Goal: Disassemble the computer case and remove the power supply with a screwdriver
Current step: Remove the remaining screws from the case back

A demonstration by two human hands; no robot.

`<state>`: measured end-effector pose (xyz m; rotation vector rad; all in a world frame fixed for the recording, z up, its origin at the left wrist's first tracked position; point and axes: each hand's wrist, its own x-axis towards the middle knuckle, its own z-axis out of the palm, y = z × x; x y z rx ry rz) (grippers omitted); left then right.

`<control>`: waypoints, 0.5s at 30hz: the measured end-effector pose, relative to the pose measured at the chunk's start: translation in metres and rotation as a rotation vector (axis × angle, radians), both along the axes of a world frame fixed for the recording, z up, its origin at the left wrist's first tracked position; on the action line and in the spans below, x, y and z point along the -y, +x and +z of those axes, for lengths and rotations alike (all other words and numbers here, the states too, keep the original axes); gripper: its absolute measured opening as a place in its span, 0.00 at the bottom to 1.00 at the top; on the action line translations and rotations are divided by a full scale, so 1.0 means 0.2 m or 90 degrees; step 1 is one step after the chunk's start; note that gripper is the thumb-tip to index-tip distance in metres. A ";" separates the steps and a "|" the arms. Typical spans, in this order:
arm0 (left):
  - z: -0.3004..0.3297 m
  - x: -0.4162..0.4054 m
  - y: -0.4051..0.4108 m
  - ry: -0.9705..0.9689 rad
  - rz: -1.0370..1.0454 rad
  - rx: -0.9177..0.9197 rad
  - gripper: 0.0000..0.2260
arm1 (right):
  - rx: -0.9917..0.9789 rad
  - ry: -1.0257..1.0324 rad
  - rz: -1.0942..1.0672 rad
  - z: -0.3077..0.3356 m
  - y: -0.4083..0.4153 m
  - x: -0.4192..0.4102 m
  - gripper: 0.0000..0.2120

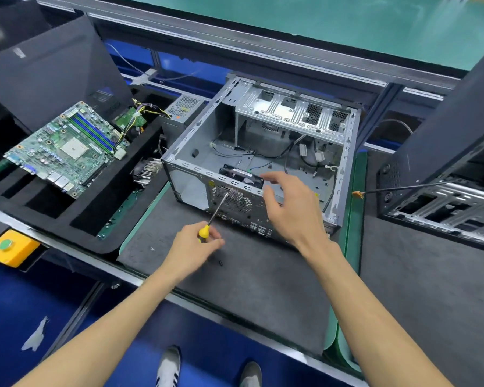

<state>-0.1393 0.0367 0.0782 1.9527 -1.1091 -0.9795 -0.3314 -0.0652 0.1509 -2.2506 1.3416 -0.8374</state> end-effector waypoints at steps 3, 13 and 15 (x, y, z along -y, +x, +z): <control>-0.12 -0.04 0.05 0.042 -0.086 0.085 0.07 | 0.062 0.011 -0.049 -0.02 0.02 -0.06 0.11; -0.19 -0.03 0.13 0.012 -0.267 0.096 0.08 | 0.279 0.030 -0.204 -0.18 0.15 -0.52 0.11; -0.19 -0.03 0.16 -0.012 -0.267 0.063 0.05 | 0.304 0.099 -0.252 -0.24 0.18 -0.60 0.12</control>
